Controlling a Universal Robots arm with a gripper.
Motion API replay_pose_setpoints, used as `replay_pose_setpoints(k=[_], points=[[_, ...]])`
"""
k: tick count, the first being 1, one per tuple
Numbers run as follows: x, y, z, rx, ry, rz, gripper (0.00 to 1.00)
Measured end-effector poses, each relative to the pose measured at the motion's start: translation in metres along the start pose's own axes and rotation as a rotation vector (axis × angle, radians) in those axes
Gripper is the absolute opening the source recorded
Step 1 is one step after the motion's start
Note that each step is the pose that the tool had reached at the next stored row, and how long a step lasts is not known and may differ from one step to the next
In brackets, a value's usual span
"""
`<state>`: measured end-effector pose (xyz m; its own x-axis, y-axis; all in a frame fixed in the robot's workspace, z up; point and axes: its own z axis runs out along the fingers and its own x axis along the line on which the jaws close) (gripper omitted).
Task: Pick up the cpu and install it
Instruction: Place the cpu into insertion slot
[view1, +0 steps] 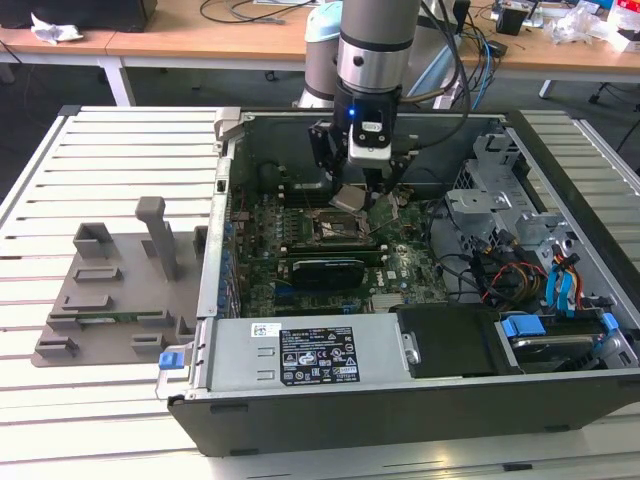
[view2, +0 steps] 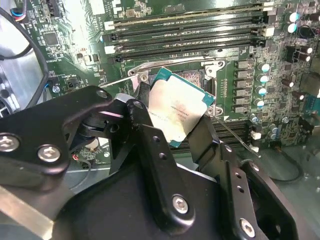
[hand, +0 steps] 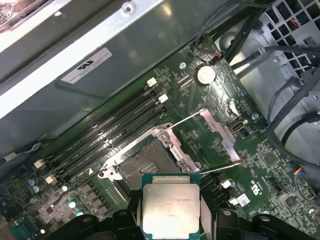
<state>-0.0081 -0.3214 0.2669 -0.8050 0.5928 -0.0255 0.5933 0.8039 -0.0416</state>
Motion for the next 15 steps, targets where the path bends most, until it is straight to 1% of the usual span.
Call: replay_pose_setpoints(k=[5, 15], points=[[0.0000, 0.0000, 0.0003, 0.0012, 0.0013, 0.036, 0.55], [0.0000, 0.0001, 0.0014, 0.0040, 0.0050, 0.131, 0.55]])
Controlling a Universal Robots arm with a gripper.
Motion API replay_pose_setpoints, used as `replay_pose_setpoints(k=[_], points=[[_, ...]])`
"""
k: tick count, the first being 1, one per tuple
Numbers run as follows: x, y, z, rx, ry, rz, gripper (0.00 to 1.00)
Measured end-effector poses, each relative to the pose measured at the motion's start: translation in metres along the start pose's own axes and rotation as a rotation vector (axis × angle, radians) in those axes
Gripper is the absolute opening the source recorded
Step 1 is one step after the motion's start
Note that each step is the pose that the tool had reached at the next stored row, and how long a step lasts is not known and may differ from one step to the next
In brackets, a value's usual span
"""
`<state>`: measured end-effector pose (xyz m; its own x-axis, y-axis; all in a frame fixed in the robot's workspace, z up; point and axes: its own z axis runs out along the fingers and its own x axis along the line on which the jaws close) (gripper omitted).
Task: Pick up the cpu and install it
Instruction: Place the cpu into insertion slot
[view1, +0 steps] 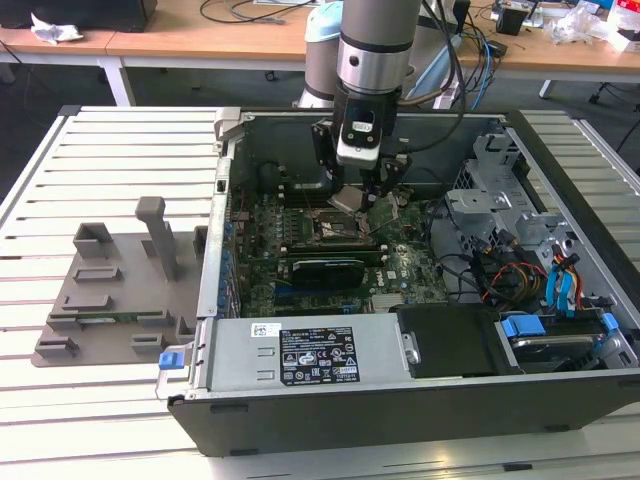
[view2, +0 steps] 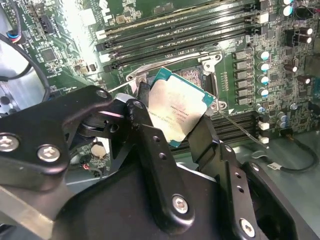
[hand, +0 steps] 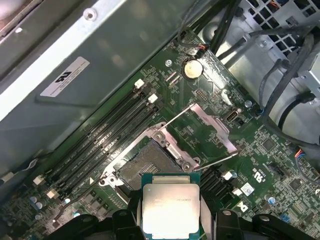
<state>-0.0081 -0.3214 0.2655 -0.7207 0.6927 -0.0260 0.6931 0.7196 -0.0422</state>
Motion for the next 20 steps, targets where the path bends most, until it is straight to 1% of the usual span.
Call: replay_pose_setpoints(k=[5, 10, 13, 17, 20], points=[[0.0000, 0.0000, 0.0004, 0.0020, 0.0014, 0.049, 0.55], [0.0000, 0.0000, 0.0006, 0.0035, 0.0022, 0.083, 0.55], [0.0000, 0.0000, 0.0008, 0.0049, 0.0030, 0.114, 0.55], [0.0000, 0.0000, 0.0009, 0.0058, 0.0038, 0.139, 0.55], [0.0000, 0.0001, 0.0011, 0.0067, 0.0051, 0.171, 0.55]])
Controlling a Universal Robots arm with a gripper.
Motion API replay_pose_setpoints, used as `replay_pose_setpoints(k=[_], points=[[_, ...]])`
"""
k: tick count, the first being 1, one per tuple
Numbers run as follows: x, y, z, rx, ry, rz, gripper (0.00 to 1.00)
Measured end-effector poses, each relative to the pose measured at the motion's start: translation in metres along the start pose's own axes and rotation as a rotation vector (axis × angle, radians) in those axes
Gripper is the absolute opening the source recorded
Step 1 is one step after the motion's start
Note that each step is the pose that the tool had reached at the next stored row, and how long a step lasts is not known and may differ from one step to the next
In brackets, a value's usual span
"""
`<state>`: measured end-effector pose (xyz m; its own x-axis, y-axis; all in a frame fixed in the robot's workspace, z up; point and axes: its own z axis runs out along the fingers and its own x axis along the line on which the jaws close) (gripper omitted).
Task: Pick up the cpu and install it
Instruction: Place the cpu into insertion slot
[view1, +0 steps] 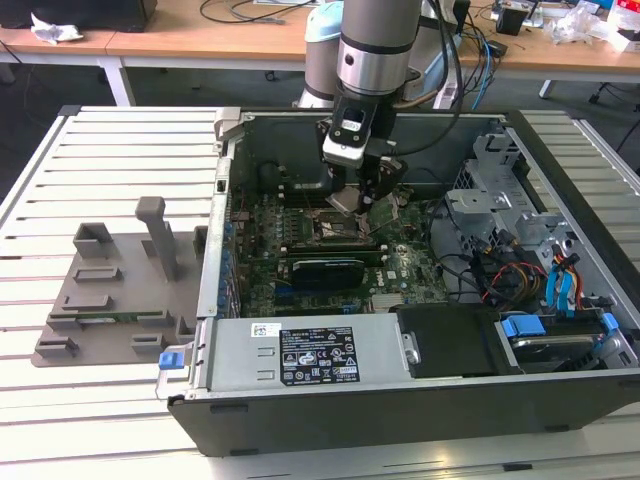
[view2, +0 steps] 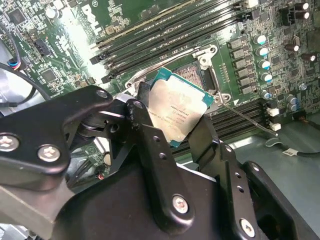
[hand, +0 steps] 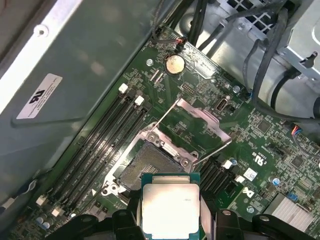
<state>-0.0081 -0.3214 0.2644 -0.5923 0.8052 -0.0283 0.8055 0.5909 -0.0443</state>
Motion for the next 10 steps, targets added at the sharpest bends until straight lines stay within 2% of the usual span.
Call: replay_pose_setpoints(k=[2, 10], points=[[0.0000, 0.0000, 0.0002, 0.0009, 0.0012, 0.031, 0.55], [0.0000, 0.0000, 0.0006, 0.0027, 0.0040, 0.093, 0.55]])
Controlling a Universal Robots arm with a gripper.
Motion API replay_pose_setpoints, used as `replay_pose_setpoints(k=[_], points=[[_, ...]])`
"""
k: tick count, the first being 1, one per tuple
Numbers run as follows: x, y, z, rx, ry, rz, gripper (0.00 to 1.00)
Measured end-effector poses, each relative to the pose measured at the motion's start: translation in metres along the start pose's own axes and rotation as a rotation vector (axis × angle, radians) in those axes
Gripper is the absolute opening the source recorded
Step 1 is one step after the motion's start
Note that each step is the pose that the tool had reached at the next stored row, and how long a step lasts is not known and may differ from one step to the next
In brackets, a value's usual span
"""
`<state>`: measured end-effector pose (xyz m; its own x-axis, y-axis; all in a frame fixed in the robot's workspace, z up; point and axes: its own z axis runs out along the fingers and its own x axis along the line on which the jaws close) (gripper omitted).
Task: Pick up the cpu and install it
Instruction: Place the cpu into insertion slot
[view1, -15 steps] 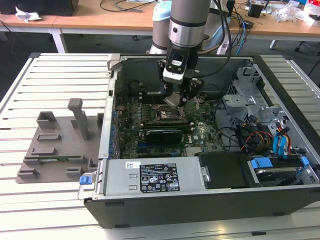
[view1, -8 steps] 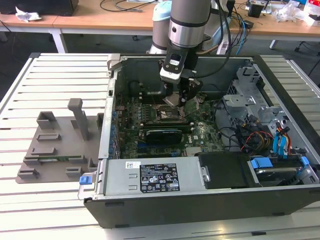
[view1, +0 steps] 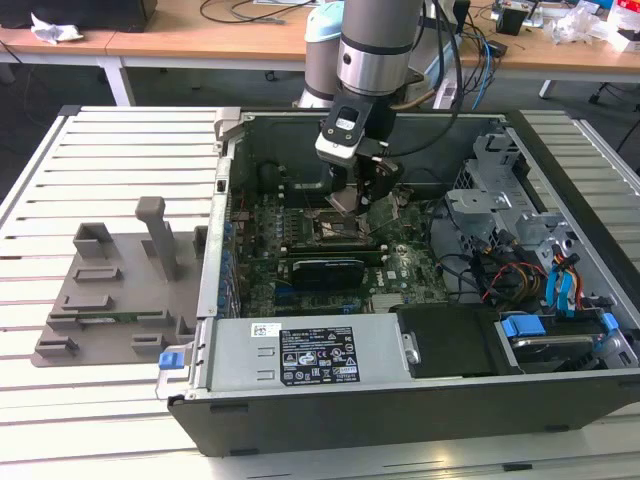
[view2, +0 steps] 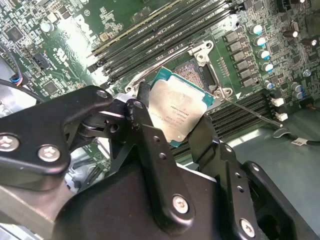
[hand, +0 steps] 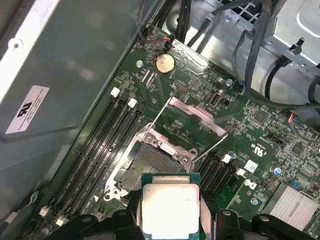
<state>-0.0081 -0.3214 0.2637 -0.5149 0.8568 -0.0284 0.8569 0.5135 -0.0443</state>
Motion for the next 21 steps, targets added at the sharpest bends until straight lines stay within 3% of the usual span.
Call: replay_pose_setpoints(k=[21], points=[[0.0000, 0.0000, 0.0011, 0.0075, 0.0027, 0.171, 0.55]])
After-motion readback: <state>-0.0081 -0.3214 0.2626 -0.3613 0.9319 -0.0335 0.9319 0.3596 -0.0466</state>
